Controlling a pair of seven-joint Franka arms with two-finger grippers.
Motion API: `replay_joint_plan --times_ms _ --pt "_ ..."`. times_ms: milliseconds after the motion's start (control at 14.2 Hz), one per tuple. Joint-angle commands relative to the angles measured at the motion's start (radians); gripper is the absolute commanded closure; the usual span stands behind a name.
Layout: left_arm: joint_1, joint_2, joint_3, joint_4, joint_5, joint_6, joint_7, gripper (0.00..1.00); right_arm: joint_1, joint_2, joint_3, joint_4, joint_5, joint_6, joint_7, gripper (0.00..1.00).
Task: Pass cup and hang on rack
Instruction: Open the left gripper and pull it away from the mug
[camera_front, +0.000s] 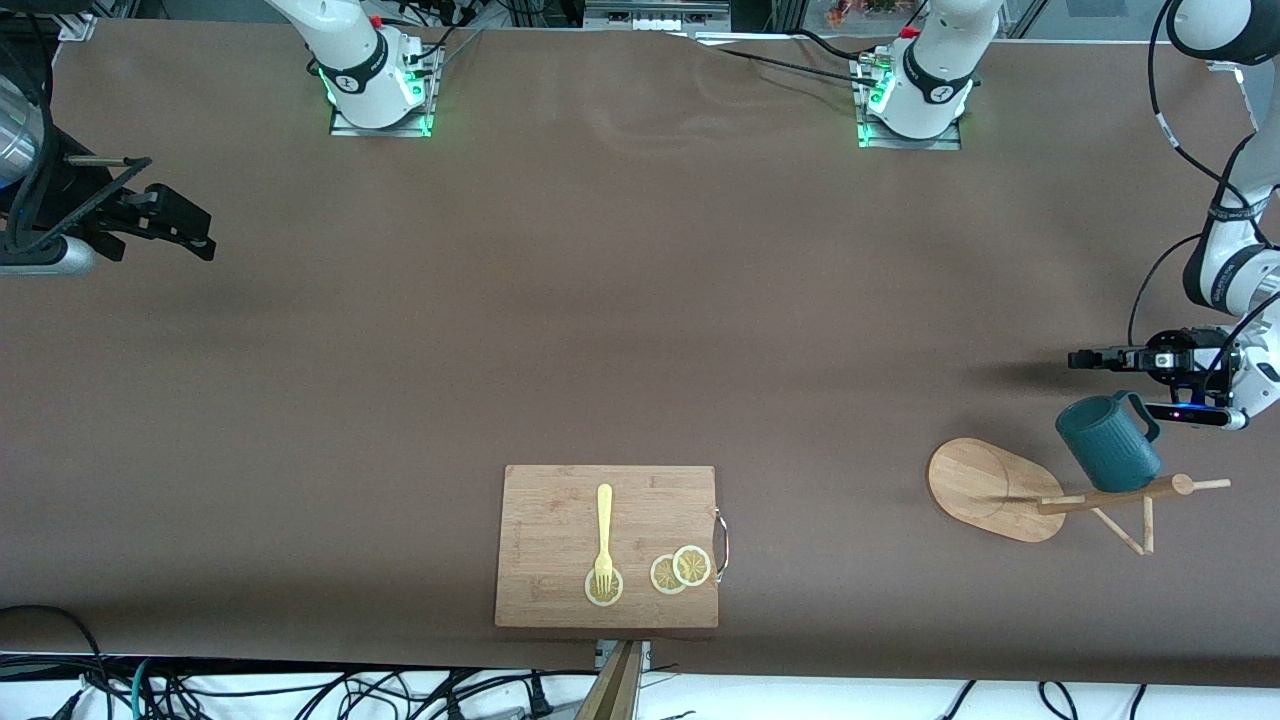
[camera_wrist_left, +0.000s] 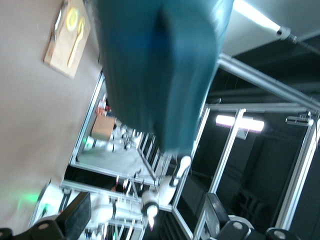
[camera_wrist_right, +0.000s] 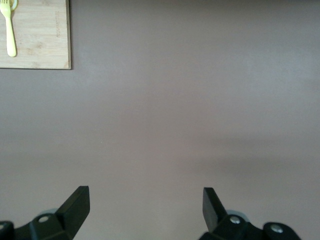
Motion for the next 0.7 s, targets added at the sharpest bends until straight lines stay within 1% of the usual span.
replay_joint_plan --times_ms 0,211,352,493,563,634 --pt "0.009 -0.002 -0.001 0.016 0.091 -0.084 0.012 0.00 -0.006 -0.003 0.006 0.008 -0.002 -0.061 0.003 0.00" --pt "0.023 -0.034 -0.009 0.028 0.183 -0.144 -0.002 0.00 -0.006 -0.008 0.006 0.003 -0.002 -0.089 0.003 0.00" --pt "0.032 -0.067 -0.017 0.084 0.254 -0.195 -0.030 0.00 -0.007 -0.008 0.005 0.003 -0.002 -0.089 0.003 0.00" --pt "0.029 -0.097 -0.020 0.161 0.328 -0.230 -0.045 0.00 -0.007 -0.007 0.005 0.003 -0.002 -0.088 0.002 0.00" --pt "0.020 -0.129 -0.018 0.183 0.369 -0.230 -0.047 0.00 -0.007 -0.007 0.005 0.003 -0.002 -0.088 0.003 0.00" --pt "0.007 -0.164 -0.018 0.184 0.409 -0.220 -0.045 0.00 -0.007 -0.007 0.005 0.005 -0.002 -0.086 0.002 0.00"
